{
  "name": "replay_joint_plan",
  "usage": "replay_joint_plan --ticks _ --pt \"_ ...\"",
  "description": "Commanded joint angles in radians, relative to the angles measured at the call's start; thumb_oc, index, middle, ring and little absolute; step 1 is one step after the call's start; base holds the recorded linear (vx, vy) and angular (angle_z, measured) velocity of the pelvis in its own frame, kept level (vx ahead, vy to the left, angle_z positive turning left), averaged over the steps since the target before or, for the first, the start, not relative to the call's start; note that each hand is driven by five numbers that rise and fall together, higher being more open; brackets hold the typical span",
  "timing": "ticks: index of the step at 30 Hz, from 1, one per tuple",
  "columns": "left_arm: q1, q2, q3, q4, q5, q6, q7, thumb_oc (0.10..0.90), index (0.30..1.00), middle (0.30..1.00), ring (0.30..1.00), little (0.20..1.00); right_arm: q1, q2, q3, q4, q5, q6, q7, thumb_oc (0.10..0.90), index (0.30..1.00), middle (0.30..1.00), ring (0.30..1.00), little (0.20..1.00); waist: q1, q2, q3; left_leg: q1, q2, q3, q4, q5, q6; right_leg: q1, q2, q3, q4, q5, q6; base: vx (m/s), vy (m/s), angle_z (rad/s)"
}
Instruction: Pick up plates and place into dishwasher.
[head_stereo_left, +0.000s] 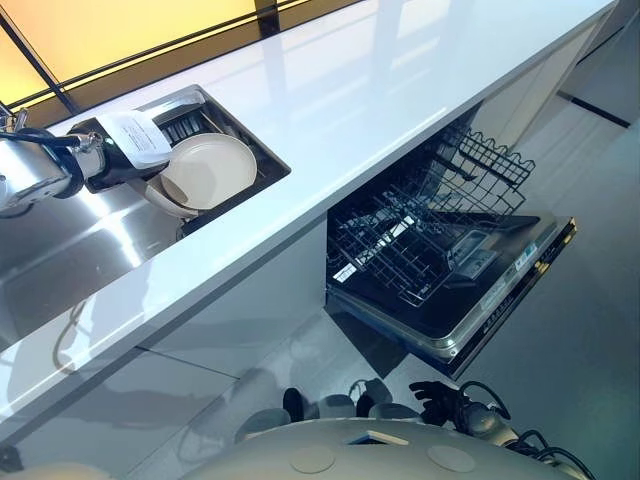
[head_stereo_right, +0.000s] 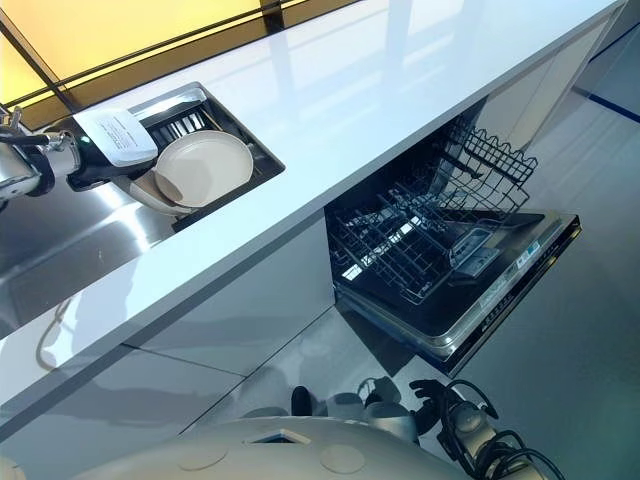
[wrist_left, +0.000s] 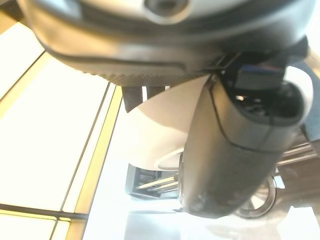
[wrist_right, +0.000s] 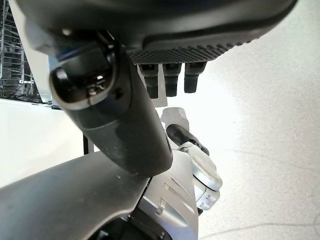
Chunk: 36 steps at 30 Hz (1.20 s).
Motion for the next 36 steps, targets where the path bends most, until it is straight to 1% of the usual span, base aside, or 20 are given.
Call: replay_joint_plan --ticks 1,5,8,12,15,17,21,23,25,27,30,33,36 --pt "-0.269 0.082 0.026 0.105 -0.002 0.076 0.081 0.1 0.3 0.3 0.3 0.2 -0.042 -0.021 0.018 -0.013 0.035 -0.032 0.007 0.8 0.9 0.9 0.9 0.9 0.026 0.078 -0.042 0.064 -0.064 0.062 0.012 -0.157 0.034 -0.065 0.008 0.014 0.072 -0.001 0.093 -0.03 -0.046 0.03" --pt "-0.343 0.087 -0.04 0.172 0.049 0.05 0.16 0.1 0.3 0.3 0.3 0.2 -0.043 -0.018 0.026 -0.004 0.042 -0.036 -0.005 0.8 0.9 0.9 0.9 0.9 0.023 0.085 -0.045 0.066 -0.062 0.064 0.01 -0.154 0.03 -0.058 0.012 0.011 0.061 0.001 0.089 -0.02 -0.045 0.01" --pt "-0.383 0.086 -0.077 0.192 0.055 0.055 0.196 0.1 0.3 0.3 0.3 0.2 -0.044 -0.015 0.027 0.006 0.059 -0.036 -0.009 0.8 0.9 0.9 0.9 0.9 0.021 0.089 -0.049 0.068 -0.061 0.065 0.01 -0.154 0.028 -0.053 0.014 0.01 0.057 -0.001 0.087 -0.01 -0.046 0.0" --pt "-0.419 0.088 -0.107 0.172 0.032 0.075 0.178 0.1 0.3 0.3 0.3 0.2 -0.045 -0.01 0.026 0.018 0.067 -0.041 -0.017 0.8 0.9 0.9 0.9 0.9 0.02 0.092 -0.051 0.07 -0.06 0.064 0.011 -0.154 0.026 -0.049 0.017 0.011 0.054 -0.002 0.083 -0.01 -0.039 0.0" --pt "-0.424 0.085 -0.101 0.163 0.025 0.093 0.183 0.1 0.3 0.3 0.3 0.2 -0.046 -0.006 0.024 0.028 0.071 -0.045 -0.02 0.8 0.9 0.9 0.9 0.9 0.019 0.092 -0.053 0.072 -0.059 0.066 0.011 -0.154 0.025 -0.044 0.02 0.012 0.049 -0.003 0.08 0.0 -0.022 0.0" --pt "-0.422 0.087 -0.093 0.147 0.011 0.102 0.166 0.1 0.3 0.3 0.3 0.2 -0.045 -0.005 0.023 0.032 0.07 -0.049 -0.022 0.8 0.9 0.9 0.9 0.9 0.018 0.093 -0.055 0.072 -0.058 0.068 0.011 -0.155 0.024 -0.043 0.021 0.012 0.046 -0.003 0.078 0.0 0.0 0.0" --pt "-0.405 0.082 -0.066 0.132 0.02 0.093 0.134 0.1 0.3 0.3 0.3 0.2 -0.042 0.001 0.021 0.037 0.072 -0.053 -0.03 0.8 0.9 0.9 0.9 0.9 0.017 0.092 -0.056 0.073 -0.057 0.069 0.014 -0.155 0.023 -0.04 0.023 0.014 0.043 -0.004 0.075 0.0 0.0 0.0" --pt "-0.39 0.08 -0.05 0.133 0.026 0.093 0.101 0.1 0.3 0.3 0.3 0.2 -0.043 -0.001 0.018 0.037 0.071 -0.054 -0.03 0.8 0.9 0.9 0.9 0.9 0.016 0.091 -0.056 0.073 -0.057 0.069 0.014 -0.155 0.024 -0.038 0.025 0.016 0.041 -0.005 0.074 0.0 0.0 0.0" --pt "-0.378 0.077 -0.039 0.14 0.022 0.095 0.061 0.1 0.3 0.3 0.3 0.2 -0.043 -0.002 0.019 0.036 0.075 -0.053 -0.031 0.8 0.9 0.9 0.9 0.9 0.015 0.091 -0.057 0.073 -0.057 0.068 0.014 -0.155 0.024 -0.038 0.026 0.017 0.04 -0.005 0.073 -0.01 -0.007 -0.02" --pt "-0.37 0.077 -0.033 0.155 0.027 0.082 0.015 0.1 0.3 0.3 0.3 0.2 -0.043 -0.003 0.019 0.038 0.081 -0.056 -0.032 0.8 0.9 0.9 0.9 0.9 0.016 0.09 -0.058 0.073 -0.057 0.067 0.014 -0.154 0.023 -0.036 0.026 0.017 0.039 -0.004 0.073 -0.01 -0.014 -0.04" --pt "-0.351 0.086 -0.02 0.173 0.021 0.079 -0.071 0.1 0.3 0.3 0.3 0.2 -0.046 -0.002 0.018 0.035 0.096 -0.047 -0.033 0.8 0.9 0.9 0.9 0.9 0.021 0.09 -0.059 0.072 -0.058 0.064 0.016 -0.155 0.024 -0.034 0.026 0.017 0.036 -0.003 0.072 0.0 0.0 0.0" --pt "-0.318 0.097 -0.008 0.207 0.031 0.09 -0.128 0.1 0.3 0.3 0.3 0.2 -0.045 0.0 0.012 0.033 0.103 -0.042 -0.034 0.8 0.9 0.9 0.9 0.9 0.026 0.091 -0.059 0.071 -0.06 0.058 0.018 -0.155 0.026 -0.034 0.025 0.016 0.036 -0.003 0.073 0.0 0.0 0.0" --pt "-0.293 0.121 -0.002 0.239 0.037 0.064 -0.167 0.1 0.3 0.3 0.3 0.2 -0.044 -0.005 0.007 0.026 0.102 -0.038 -0.034 0.8 0.9 0.9 0.9 0.9 0.031 0.095 -0.057 0.069 -0.062 0.052 0.02 -0.154 0.028 -0.034 0.023 0.013 0.038 -0.003 0.073 0.0 0.0 0.0"
